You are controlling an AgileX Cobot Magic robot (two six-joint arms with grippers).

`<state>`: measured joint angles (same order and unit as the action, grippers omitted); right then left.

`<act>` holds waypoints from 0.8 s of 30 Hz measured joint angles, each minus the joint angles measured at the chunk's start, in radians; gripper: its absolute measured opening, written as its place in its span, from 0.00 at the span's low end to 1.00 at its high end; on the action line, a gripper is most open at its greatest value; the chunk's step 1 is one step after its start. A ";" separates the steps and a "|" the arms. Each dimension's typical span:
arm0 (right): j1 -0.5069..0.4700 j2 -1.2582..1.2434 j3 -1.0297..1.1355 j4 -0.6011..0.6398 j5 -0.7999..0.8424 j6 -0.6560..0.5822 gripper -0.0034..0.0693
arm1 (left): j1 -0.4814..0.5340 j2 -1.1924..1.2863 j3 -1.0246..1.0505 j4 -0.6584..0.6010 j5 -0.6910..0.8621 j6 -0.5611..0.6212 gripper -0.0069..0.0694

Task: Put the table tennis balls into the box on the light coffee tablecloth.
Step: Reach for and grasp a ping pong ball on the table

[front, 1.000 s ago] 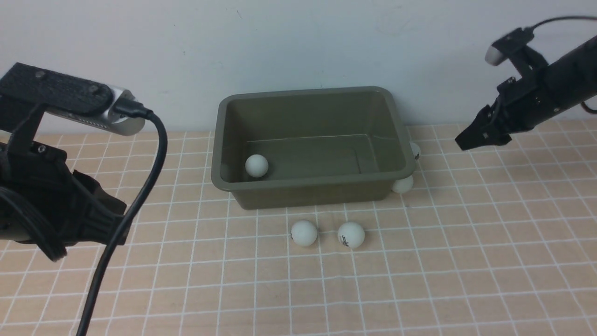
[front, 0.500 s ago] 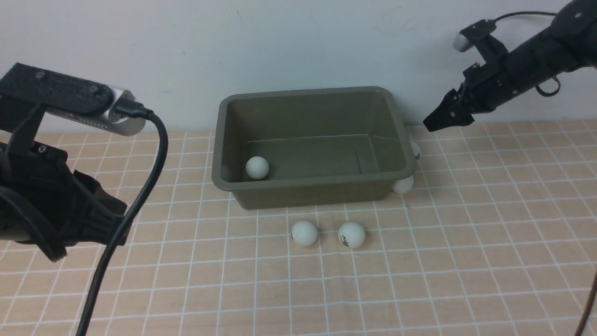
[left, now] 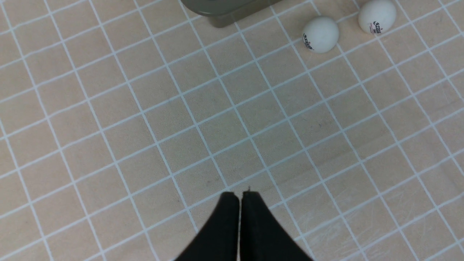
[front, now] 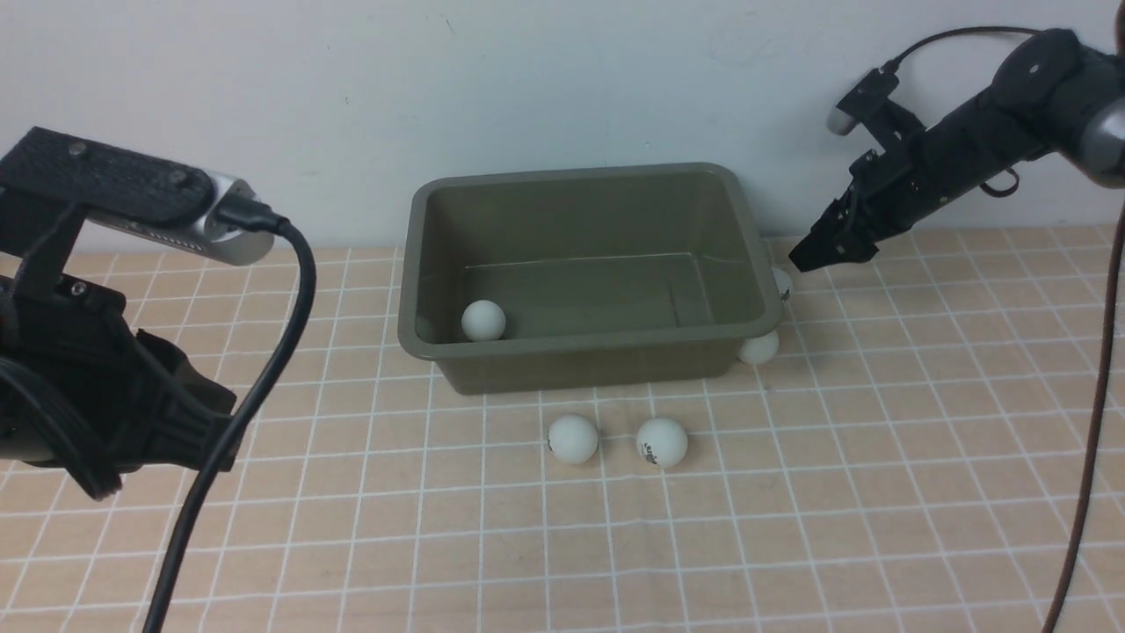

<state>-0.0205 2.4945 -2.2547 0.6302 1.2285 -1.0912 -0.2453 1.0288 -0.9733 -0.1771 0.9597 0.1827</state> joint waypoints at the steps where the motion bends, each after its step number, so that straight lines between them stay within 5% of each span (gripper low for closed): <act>1: 0.000 0.000 -0.001 0.000 0.000 0.001 0.59 | 0.000 0.000 0.000 0.000 0.000 0.000 0.03; 24: 0.086 0.022 -0.002 -0.073 0.002 0.132 0.59 | 0.000 0.000 0.000 0.001 0.000 0.028 0.03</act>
<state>0.0660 2.5169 -2.2567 0.5573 1.2308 -0.9596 -0.2453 1.0288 -0.9733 -0.1760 0.9597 0.2111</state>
